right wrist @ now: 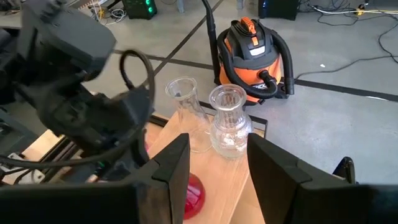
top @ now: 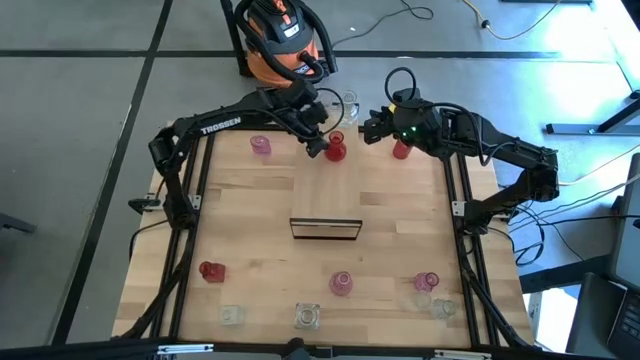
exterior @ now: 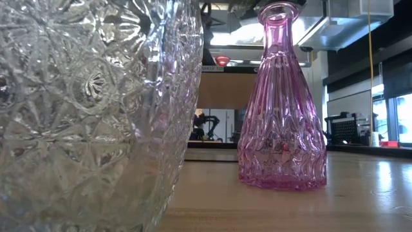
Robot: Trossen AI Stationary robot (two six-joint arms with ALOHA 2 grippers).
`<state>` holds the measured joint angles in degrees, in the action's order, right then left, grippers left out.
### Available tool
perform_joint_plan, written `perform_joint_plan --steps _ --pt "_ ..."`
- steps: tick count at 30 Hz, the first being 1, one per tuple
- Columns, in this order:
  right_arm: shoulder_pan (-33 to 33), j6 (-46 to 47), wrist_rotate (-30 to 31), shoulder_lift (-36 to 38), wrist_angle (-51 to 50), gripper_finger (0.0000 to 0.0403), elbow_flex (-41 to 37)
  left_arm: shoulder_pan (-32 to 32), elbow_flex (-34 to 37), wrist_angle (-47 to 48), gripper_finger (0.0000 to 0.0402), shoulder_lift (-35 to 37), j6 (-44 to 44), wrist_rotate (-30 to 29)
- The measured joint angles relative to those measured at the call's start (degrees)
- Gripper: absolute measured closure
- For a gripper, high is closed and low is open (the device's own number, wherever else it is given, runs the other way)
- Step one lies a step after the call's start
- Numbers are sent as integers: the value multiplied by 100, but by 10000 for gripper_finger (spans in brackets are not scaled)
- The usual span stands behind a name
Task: Sort vases onto shelf
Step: Put the right red vase on the shelf
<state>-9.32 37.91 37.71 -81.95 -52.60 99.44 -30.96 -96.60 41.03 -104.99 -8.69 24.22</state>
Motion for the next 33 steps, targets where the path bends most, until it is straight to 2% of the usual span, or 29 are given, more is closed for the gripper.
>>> perform_joint_plan --steps 5,15,23,33 --pt "2 1 -94 0 0 259 0 39 0 -256 365 -3 3 -454" --pt "2 -5 -129 0 -2 259 0 209 0 -648 365 -5 -37 -737" --pt "0 -28 -121 1 -5 259 0 369 0 -910 365 -3 -148 -1316" --pt "0 -30 -121 2 -5 259 0 367 0 -1109 365 -3 -147 -1527"
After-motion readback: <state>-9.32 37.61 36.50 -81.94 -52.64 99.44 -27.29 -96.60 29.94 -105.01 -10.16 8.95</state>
